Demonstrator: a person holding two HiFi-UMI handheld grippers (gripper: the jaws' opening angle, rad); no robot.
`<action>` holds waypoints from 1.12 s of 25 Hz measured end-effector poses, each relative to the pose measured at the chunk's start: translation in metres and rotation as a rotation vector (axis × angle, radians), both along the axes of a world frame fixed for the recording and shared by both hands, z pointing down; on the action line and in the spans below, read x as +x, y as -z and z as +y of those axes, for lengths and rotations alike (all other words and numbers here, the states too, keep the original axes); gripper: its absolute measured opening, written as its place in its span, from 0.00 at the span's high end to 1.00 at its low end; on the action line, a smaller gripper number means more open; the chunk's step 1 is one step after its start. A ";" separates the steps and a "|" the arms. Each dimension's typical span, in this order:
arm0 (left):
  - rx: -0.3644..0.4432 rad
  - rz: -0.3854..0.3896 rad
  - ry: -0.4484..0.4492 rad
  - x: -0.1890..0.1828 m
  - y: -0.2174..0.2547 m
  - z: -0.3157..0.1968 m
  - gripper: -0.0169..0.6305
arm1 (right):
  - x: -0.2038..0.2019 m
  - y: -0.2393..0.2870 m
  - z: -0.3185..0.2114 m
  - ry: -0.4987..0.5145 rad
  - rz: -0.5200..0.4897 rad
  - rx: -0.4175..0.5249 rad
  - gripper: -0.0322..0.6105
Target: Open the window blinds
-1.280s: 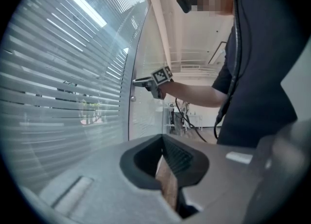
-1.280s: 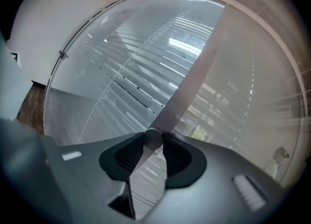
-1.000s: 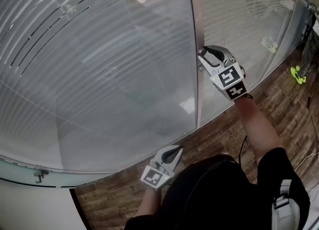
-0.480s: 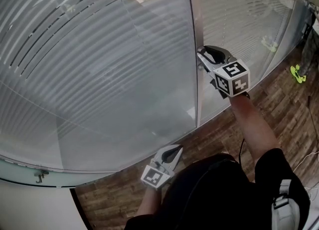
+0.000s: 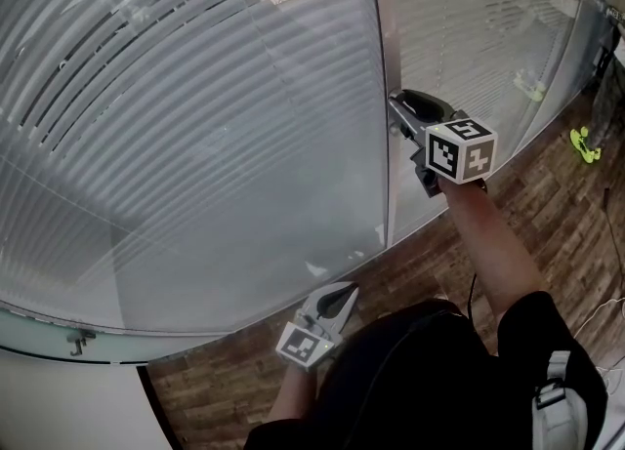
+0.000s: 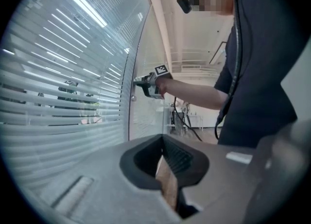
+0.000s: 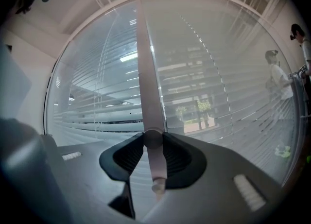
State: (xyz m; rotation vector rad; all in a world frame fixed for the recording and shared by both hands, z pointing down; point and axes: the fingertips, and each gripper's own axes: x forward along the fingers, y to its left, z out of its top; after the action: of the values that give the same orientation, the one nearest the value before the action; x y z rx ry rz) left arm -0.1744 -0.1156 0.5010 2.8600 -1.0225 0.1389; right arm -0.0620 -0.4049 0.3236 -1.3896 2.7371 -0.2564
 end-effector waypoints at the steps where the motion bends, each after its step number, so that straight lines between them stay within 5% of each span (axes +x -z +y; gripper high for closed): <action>1: 0.000 0.000 0.001 0.000 0.000 0.000 0.97 | 0.000 0.000 0.000 -0.004 0.007 0.006 0.75; 28: 0.000 0.005 0.009 0.000 0.002 0.000 0.97 | 0.000 -0.001 0.000 -0.001 0.092 0.064 0.74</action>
State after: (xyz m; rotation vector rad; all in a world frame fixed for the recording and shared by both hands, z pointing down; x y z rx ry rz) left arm -0.1739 -0.1158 0.4994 2.8536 -1.0343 0.1318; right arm -0.0616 -0.4050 0.3245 -1.4206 2.7908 -0.1065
